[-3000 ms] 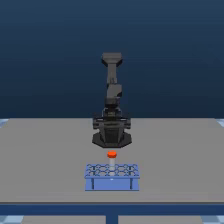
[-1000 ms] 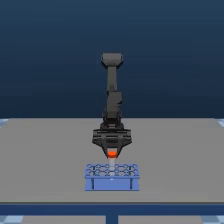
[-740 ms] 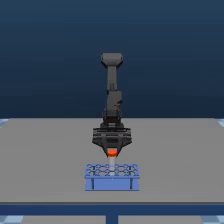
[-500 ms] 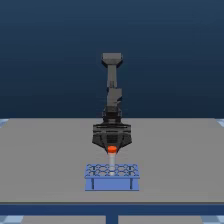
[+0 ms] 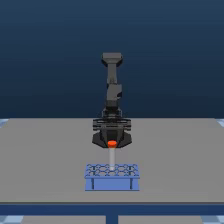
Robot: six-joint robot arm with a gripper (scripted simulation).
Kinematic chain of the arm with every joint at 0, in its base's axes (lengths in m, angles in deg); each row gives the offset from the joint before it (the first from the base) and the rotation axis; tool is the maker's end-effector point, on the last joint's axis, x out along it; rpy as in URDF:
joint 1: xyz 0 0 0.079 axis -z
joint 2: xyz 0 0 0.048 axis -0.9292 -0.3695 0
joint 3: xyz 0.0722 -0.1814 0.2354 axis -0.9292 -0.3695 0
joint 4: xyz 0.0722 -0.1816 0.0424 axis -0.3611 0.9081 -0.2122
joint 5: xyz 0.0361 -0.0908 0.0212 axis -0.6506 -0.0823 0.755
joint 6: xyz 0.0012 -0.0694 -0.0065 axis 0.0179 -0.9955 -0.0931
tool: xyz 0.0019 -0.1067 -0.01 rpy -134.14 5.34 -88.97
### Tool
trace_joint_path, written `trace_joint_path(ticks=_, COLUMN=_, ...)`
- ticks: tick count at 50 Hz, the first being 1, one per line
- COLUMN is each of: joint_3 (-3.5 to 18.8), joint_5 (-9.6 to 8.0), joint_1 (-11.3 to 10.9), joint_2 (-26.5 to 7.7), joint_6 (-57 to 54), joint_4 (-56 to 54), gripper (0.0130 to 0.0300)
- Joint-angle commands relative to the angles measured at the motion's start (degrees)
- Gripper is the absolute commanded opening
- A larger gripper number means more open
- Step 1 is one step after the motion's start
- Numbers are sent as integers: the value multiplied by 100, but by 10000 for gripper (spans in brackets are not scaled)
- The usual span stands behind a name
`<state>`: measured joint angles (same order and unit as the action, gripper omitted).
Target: Pick up the centrifuge tube on the rack
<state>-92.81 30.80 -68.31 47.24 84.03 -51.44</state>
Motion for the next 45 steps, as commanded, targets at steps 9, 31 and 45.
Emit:
trace_joint_path(ticks=9, joint_3=45, joint_5=-153, joint_1=0, joint_2=49, joint_6=86, joint_4=94, gripper=130)
trace_joint_path(ticks=31, joint_3=89, joint_5=-246, joint_1=0, joint_2=98, joint_6=-113, joint_4=-106, gripper=130)
trace_joint_path(ticks=45, joint_3=111, joint_5=-289, joint_1=0, joint_2=120, joint_6=-592, joint_4=-585, gripper=130)
